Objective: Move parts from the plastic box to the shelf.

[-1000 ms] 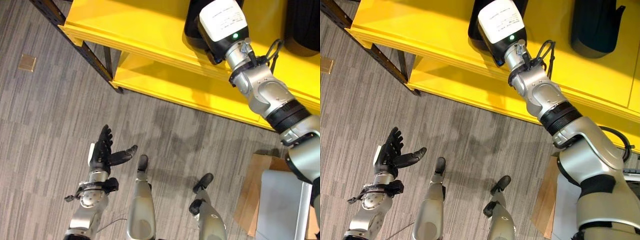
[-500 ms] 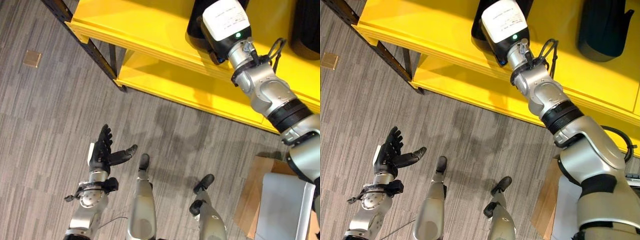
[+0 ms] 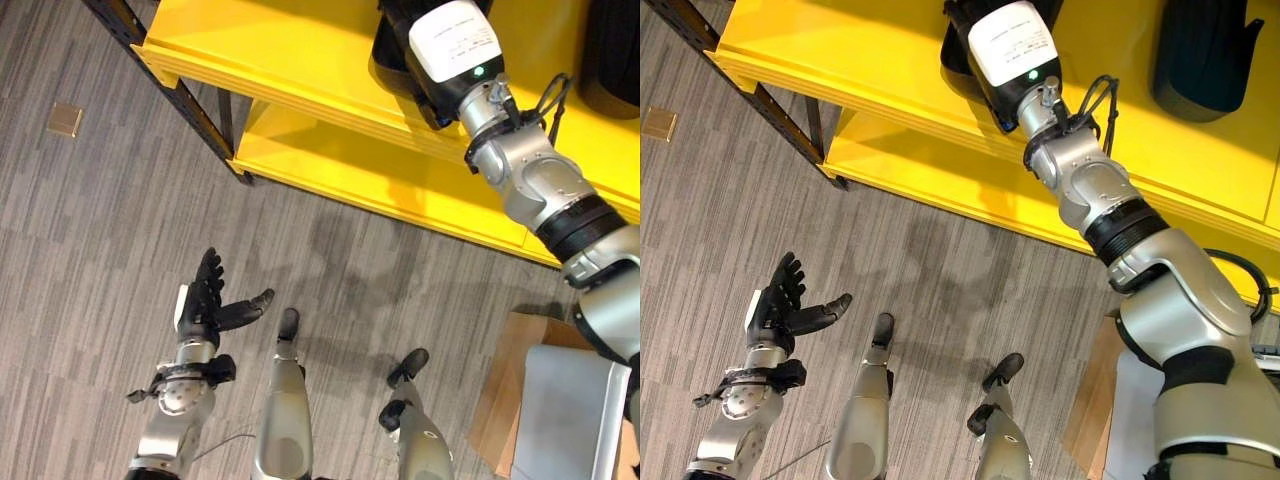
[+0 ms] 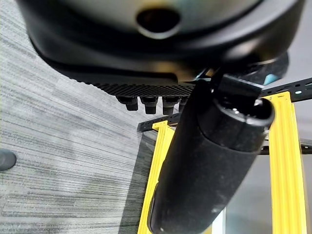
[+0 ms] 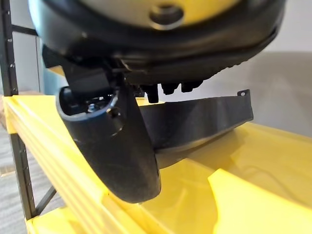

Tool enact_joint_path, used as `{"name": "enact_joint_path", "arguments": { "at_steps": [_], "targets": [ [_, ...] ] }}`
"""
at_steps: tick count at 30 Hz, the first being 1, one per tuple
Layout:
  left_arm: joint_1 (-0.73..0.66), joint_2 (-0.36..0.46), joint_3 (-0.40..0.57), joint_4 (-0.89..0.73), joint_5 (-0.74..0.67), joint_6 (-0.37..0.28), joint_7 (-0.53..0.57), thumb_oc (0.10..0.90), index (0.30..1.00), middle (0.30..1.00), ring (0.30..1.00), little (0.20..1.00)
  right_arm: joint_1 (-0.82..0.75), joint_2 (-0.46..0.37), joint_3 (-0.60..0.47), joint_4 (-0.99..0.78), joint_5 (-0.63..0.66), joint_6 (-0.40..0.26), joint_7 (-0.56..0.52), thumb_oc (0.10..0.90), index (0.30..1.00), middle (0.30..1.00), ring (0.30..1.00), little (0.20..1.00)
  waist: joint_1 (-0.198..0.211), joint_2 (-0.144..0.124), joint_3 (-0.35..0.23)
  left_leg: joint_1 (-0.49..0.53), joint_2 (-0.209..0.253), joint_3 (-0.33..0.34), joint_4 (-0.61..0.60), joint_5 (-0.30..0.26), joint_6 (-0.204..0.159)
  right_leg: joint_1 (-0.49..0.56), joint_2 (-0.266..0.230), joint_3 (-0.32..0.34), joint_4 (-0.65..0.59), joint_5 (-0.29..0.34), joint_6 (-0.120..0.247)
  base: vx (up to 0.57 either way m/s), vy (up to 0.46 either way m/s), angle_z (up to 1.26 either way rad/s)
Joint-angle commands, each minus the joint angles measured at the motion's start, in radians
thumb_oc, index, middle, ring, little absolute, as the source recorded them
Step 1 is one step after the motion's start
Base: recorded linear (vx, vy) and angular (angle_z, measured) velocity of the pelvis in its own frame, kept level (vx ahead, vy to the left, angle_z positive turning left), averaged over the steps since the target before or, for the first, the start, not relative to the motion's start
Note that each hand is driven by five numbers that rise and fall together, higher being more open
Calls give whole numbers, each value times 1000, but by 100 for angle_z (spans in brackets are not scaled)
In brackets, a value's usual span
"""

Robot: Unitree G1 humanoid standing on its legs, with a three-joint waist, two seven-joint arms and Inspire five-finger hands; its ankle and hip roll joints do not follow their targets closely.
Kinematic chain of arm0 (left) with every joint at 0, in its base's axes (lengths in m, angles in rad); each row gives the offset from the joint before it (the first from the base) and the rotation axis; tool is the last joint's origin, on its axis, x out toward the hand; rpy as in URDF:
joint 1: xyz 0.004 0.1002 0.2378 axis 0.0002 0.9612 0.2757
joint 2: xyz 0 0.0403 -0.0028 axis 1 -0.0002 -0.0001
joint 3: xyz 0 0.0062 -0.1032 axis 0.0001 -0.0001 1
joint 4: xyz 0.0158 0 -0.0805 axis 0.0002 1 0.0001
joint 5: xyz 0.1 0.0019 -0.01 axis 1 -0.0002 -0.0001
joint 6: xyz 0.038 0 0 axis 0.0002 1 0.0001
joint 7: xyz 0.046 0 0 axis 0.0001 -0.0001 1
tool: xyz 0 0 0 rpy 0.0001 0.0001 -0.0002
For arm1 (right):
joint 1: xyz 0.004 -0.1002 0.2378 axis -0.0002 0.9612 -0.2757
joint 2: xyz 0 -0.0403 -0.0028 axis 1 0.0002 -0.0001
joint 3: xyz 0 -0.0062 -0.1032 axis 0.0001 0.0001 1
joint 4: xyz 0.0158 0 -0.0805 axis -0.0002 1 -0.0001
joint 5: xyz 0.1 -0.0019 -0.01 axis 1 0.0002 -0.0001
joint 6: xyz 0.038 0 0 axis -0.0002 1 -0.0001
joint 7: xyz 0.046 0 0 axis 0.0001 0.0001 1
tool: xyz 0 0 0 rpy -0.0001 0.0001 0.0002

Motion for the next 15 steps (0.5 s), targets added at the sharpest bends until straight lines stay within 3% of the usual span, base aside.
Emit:
{"name": "enact_joint_path", "arguments": {
  "at_steps": [1, 15],
  "targets": [
    [18, 79, 23, -110, -24, -97, -3, 900, 1000, 1000, 1000, 1000, -180, -66, 34, -10, 10, 20, -30, 900, 1000, 1000, 1000, 1000, 9, -22, -29, 62, -15, 59, -31, -54, 47, 193, -88, 5, 93, -90, 137, 0, 0, 0],
    [25, 92, 35, -96, -24, -88, -20, 900, 1000, 1000, 1000, 1000, -161, -122, 25, -55, 14, 12, -20, 900, 1000, 1000, 1000, 1000, 2, -29, -63, 98, -9, 61, -44, -50, 45, 211, -86, 10, 99, -99, 136, -2, -3, -1]
  ]
}}
